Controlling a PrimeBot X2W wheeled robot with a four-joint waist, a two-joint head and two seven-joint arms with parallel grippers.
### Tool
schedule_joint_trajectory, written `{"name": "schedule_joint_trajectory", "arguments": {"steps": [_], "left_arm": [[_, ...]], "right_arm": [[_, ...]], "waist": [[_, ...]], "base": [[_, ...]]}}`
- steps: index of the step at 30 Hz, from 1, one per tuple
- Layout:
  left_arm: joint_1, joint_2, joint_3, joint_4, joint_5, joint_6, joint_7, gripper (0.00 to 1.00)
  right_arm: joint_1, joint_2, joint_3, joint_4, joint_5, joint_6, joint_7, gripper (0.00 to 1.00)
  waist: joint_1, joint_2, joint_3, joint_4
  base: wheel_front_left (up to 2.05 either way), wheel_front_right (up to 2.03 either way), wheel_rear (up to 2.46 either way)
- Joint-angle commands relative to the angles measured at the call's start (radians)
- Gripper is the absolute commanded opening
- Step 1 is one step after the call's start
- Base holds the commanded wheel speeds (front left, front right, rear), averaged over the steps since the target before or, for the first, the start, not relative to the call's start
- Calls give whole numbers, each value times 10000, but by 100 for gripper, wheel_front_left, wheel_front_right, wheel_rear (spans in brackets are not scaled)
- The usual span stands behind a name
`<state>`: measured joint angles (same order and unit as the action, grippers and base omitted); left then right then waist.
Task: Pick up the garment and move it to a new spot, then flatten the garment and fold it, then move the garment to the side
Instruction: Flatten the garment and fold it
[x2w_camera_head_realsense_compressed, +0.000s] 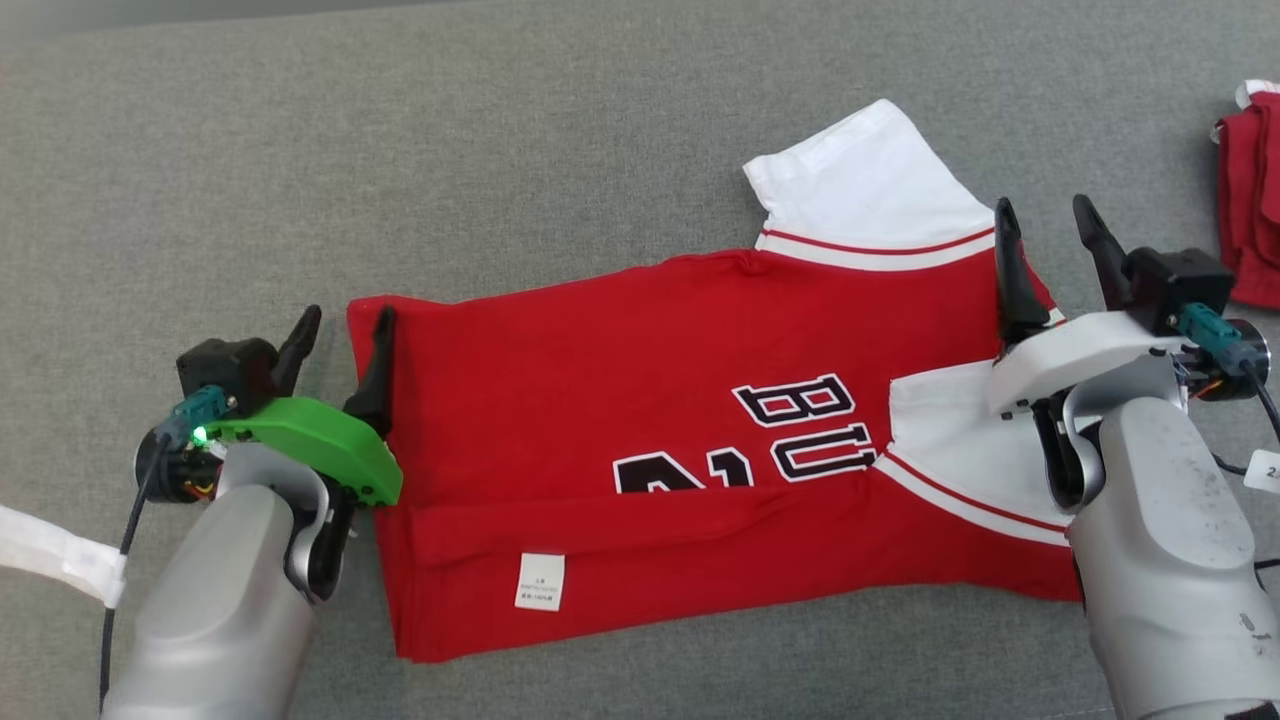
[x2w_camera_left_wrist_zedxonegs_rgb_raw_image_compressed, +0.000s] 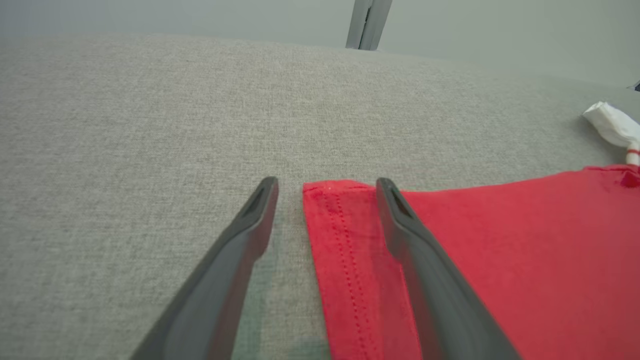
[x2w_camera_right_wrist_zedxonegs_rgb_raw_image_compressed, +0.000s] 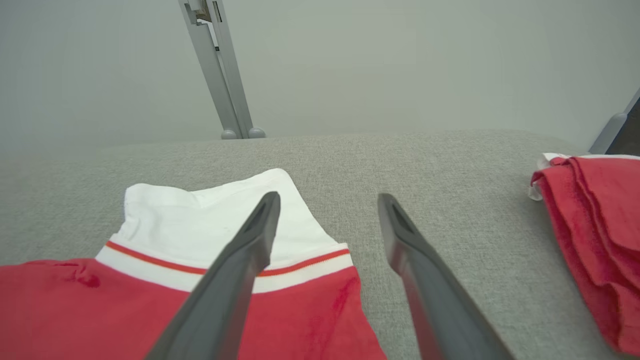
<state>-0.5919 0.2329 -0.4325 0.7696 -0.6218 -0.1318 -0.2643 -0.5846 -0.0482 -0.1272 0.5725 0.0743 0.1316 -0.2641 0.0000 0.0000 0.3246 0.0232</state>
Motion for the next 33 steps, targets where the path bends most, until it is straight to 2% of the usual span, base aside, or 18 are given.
{"name": "schedule_joint_trajectory", "arguments": {"steps": [1,7,8,9,10,13,21,30,31,32,33], "left_arm": [[-283,72,-164,237,-194,22,9,100],[-626,-19,-731,764,-720,22,18,100],[-648,-11,-786,802,-788,22,21,83],[-695,14,-822,829,-863,22,26,5],[-715,23,-875,827,-891,22,26,0],[-780,24,-1053,640,-927,22,24,0],[-1126,106,-1174,-637,-854,22,7,0],[-1284,-41,-1455,-1417,-1083,22,9,0],[-1273,-55,-1484,-1444,-1123,22,7,0],[-1271,-54,-1497,-1459,-1129,22,7,0],[-1254,-65,-1519,-1466,-1149,22,7,0]], "right_arm": [[-248,-52,4,131,-83,-21,2,100],[-862,-49,112,505,-510,-21,2,100],[-961,-49,135,573,-641,-21,2,100],[-1118,-48,136,702,-787,-21,2,100],[-1262,-52,99,885,-935,-21,2,100],[-1851,-51,-76,1478,-1343,-21,85,100],[-4006,-45,-849,3221,-2868,-21,1957,100],[-5339,-49,-1818,4093,-3962,-21,3189,100],[-5363,-49,-1905,4281,-4000,-21,3367,76],[-5349,-45,-1972,4401,-4031,-16,3434,45],[-5280,-35,-1972,4546,-4099,-15,3436,24]], "waist": [[0,0,370,-96],[0,0,585,-105],[0,0,609,-101],[0,0,637,-88],[0,0,664,-61],[0,0,769,55],[0,0,1394,739],[0,0,2051,1324],[0,0,2062,1351],[0,0,2065,1366],[0,0,2051,1376]], "base": [[0,0,0],[0,0,0],[0,0,0],[0,0,0],[0,0,0],[0,0,0],[0,0,0],[0,0,0],[0,0,0],[0,0,0],[0,0,0]]}}
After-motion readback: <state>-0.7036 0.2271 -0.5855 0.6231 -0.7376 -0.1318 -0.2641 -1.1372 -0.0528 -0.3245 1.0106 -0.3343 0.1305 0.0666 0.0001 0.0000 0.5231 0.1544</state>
